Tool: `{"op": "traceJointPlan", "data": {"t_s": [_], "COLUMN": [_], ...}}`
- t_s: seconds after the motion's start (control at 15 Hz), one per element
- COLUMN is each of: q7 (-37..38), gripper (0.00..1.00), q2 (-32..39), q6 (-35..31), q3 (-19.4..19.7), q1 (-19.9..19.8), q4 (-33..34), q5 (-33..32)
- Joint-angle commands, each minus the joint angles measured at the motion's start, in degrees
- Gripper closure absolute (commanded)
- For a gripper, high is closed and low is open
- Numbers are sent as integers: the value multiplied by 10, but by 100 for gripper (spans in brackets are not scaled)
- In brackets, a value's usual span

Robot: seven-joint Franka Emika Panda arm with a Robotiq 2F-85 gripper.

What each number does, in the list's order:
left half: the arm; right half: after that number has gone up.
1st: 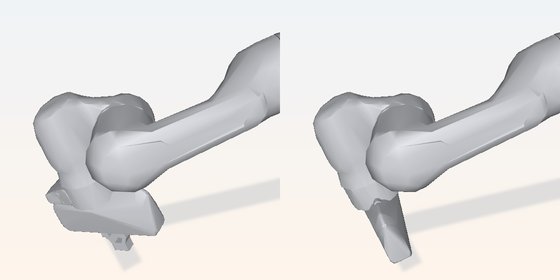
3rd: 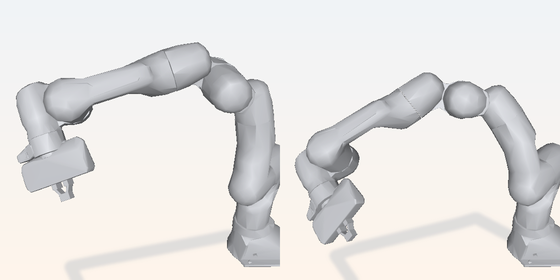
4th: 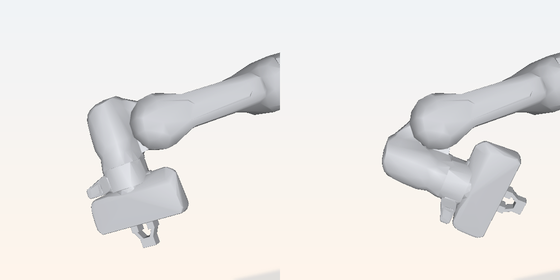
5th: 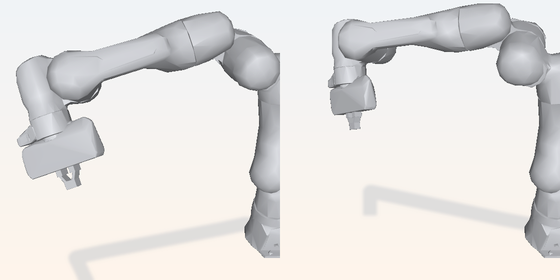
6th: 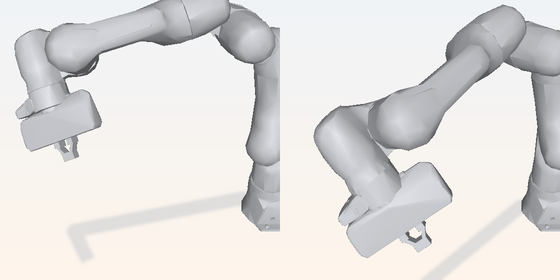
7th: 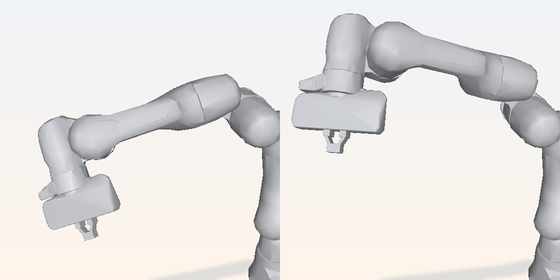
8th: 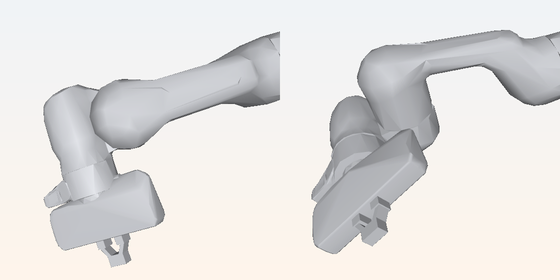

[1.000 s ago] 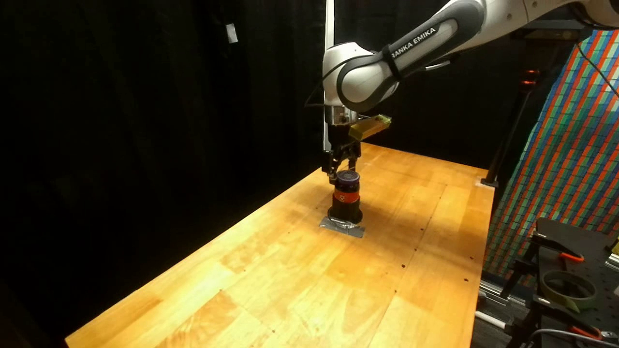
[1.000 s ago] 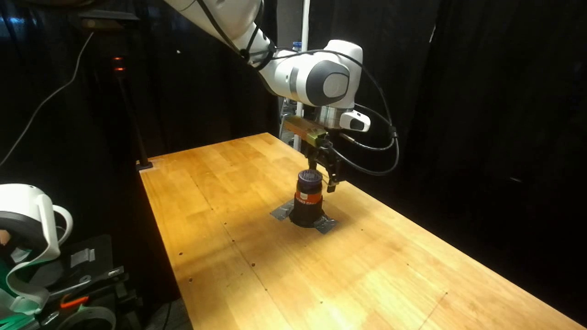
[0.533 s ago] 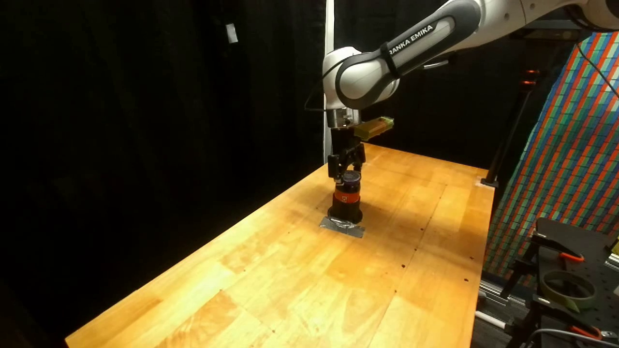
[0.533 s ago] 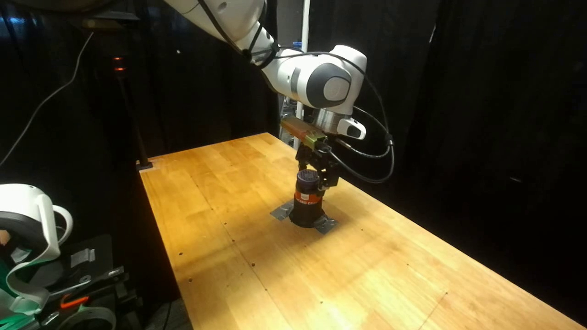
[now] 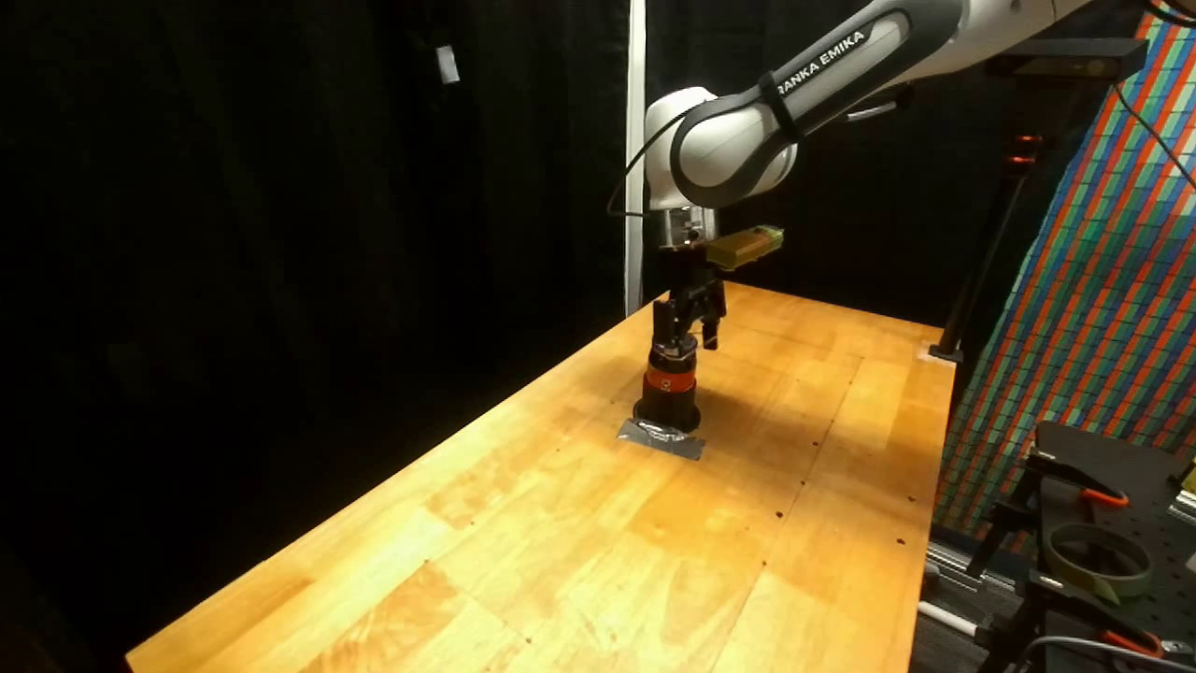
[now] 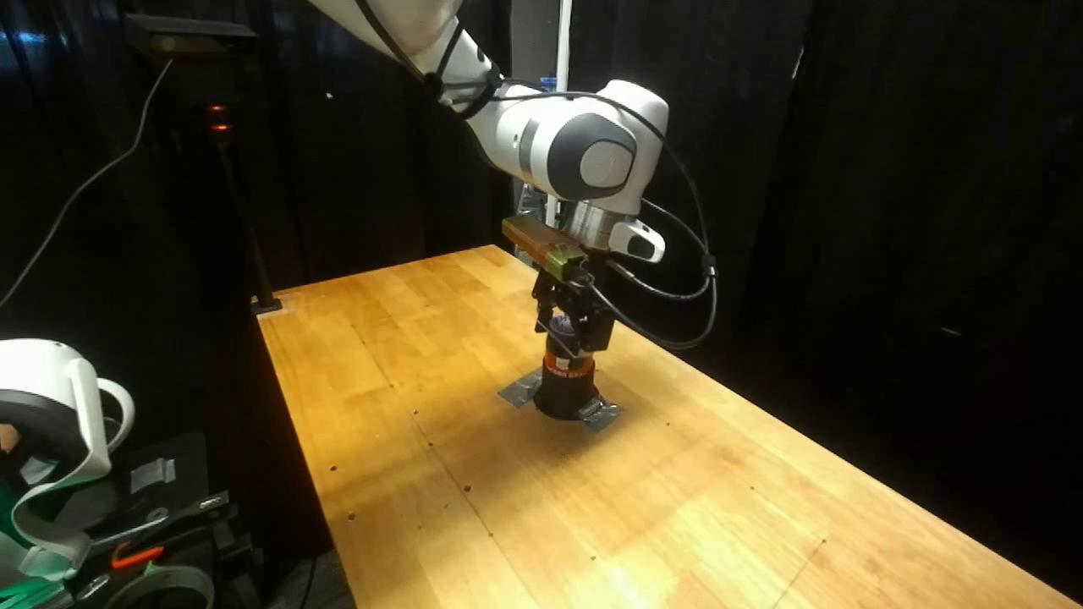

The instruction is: Put the elastic around the bottle

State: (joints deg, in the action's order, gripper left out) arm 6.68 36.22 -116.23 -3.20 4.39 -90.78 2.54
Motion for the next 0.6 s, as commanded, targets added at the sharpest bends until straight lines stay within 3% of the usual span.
{"op": "traceJointPlan", "data": {"t_s": [0.0,0.07,0.13,0.2,0.53], "q7": [-11,-10,-9,-6,1], "gripper": [0,0,25,26,65], "q2": [-57,-63,-71,-78,-134], "q6": [-40,-55,-76,-100,-284], "q3": [2,3,5,7,10], "q1": [-4,-3,-1,1,9], "q4": [-96,-112,-132,-150,-272], "q5": [6,4,1,-3,-14]}}
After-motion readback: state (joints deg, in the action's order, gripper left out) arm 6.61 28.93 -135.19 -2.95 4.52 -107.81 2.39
